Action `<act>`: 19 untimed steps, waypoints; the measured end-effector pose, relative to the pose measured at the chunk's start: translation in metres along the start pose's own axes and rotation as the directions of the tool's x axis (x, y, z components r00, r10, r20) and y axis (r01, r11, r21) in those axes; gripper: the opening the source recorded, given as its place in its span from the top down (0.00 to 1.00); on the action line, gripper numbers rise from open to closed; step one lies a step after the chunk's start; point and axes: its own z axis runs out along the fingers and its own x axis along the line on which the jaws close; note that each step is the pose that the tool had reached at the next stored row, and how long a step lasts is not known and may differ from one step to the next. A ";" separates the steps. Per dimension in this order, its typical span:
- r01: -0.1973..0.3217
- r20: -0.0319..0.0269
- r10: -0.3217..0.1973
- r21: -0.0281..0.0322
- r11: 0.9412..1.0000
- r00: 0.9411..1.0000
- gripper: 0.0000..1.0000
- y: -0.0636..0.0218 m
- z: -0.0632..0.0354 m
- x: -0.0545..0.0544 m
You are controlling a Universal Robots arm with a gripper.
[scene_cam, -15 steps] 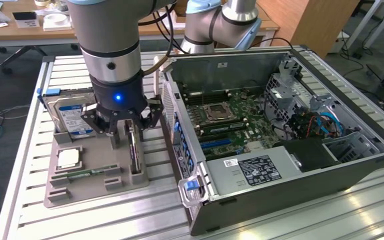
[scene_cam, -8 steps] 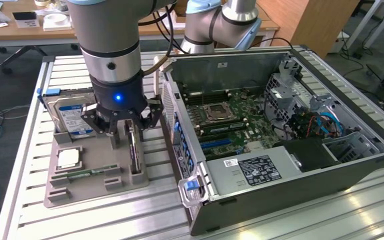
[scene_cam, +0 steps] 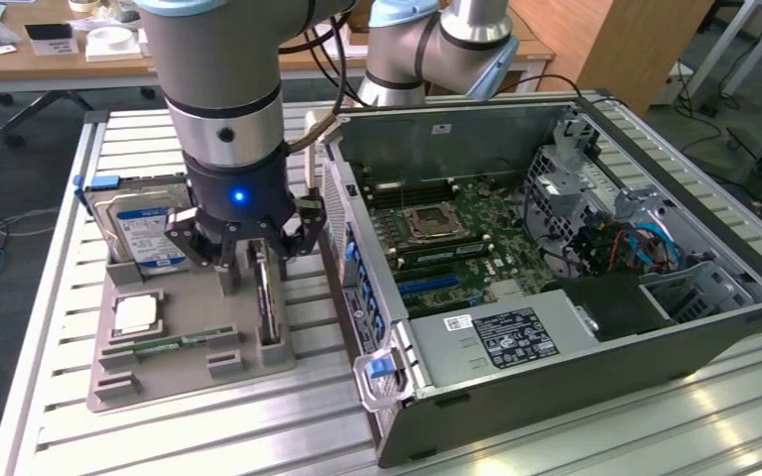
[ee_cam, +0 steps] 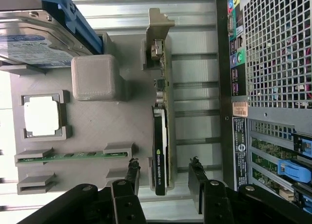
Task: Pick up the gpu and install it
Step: 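Pick up the gpu and move the gpu toward the slot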
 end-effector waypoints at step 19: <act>0.000 0.000 0.000 0.000 1.000 1.000 0.47 0.0108 0.0249 0.001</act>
